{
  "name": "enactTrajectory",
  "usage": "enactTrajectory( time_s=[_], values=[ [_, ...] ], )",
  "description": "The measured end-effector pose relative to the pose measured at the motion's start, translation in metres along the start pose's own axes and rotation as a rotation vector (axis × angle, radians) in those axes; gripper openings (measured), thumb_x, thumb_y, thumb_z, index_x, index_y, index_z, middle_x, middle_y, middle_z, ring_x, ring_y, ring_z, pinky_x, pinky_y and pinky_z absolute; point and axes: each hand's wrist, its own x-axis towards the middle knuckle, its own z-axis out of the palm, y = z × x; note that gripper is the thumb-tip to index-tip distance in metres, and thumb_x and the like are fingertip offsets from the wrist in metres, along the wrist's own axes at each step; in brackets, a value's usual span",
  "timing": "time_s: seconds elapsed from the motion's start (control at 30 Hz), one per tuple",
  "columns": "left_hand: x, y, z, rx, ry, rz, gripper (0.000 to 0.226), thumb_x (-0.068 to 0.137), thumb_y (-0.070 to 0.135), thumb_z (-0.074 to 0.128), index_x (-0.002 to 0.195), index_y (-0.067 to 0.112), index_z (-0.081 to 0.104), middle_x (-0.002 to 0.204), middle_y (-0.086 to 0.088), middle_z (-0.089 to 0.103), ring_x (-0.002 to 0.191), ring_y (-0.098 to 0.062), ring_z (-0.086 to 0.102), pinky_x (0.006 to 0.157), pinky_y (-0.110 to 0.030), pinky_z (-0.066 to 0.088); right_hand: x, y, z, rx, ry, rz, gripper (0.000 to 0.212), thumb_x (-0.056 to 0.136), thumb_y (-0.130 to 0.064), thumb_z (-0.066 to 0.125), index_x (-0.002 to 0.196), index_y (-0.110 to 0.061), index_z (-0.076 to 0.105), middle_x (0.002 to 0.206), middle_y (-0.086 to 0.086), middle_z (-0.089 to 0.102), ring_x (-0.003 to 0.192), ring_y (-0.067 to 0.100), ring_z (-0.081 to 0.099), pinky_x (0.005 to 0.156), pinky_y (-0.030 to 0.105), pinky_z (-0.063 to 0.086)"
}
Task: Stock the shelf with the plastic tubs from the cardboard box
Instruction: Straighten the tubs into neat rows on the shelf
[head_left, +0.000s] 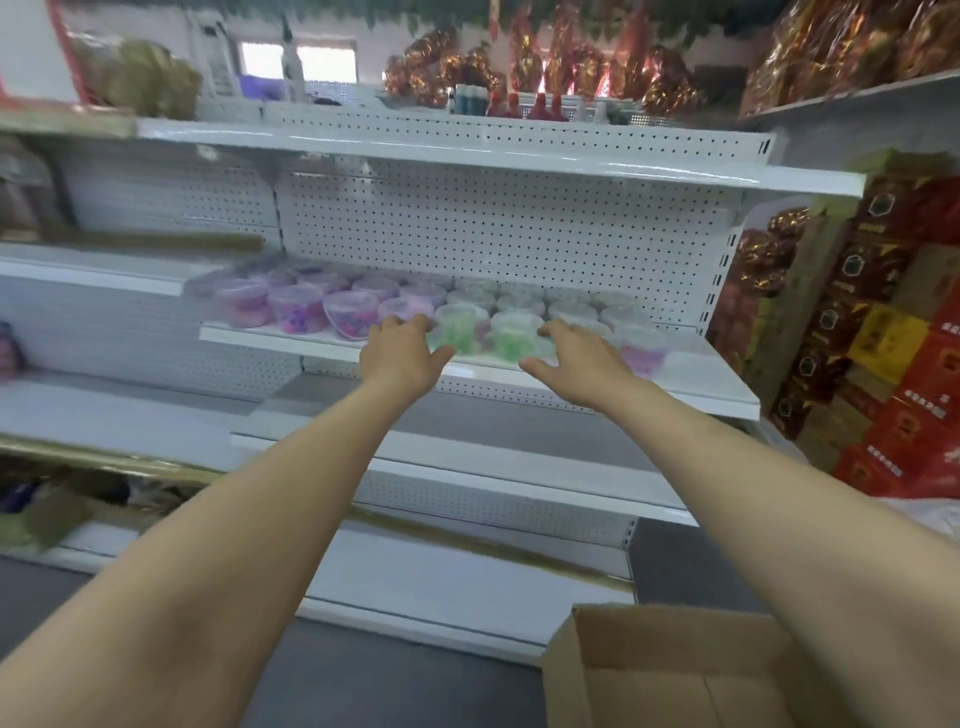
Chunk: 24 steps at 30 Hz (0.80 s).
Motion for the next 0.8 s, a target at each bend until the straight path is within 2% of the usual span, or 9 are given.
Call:
enactTrajectory(
  time_s=[0.23,0.33,0.6,0.8],
  values=[
    [0.002,-0.076,-0.037,-0.02,0.034,-0.085,0.052,0.089,0.051,0.057,0.133,0.022,0.053,0.138,-0.015,0.046,0.129,-0.034,0.039,0.102,-0.047,0.04,0.022,-0.076,0.023,-0.037,-0.027,-0.073,0.06,0.094,-0.054,0.053,0.142,-0.02,0.042,0.145,0.005,0.049,0.128,0.028,0.05,0.092,0.039,0.043],
    [0.017,-0.117,-0.046,-0.036,0.042,-0.108,0.052,0.089,0.05,0.058,0.133,0.022,0.052,0.137,-0.015,0.047,0.129,-0.034,0.038,0.1,-0.047,0.04,0.049,-0.111,0.042,-0.05,-0.05,-0.089,0.061,0.093,-0.056,0.053,0.142,-0.021,0.042,0.145,0.005,0.049,0.128,0.028,0.051,0.096,0.04,0.046],
    [0.103,-0.25,-0.067,-0.024,0.048,-0.066,0.053,0.088,0.049,0.058,0.131,0.018,0.053,0.132,-0.017,0.051,0.123,-0.036,0.046,0.095,-0.047,0.045,0.15,-0.225,0.104,-0.086,-0.046,-0.125,0.052,0.096,-0.052,0.048,0.136,-0.019,0.051,0.14,0.007,0.053,0.127,0.03,0.051,0.097,0.041,0.046],
    [0.179,-0.324,-0.092,0.0,-0.003,-0.04,0.05,0.092,0.048,0.054,0.134,0.021,0.051,0.139,-0.011,0.048,0.124,-0.032,0.045,0.091,-0.044,0.045,0.226,-0.299,0.137,-0.095,-0.046,-0.088,0.049,0.096,-0.052,0.045,0.134,-0.02,0.051,0.137,0.007,0.055,0.122,0.031,0.053,0.088,0.039,0.045]
  ],
)
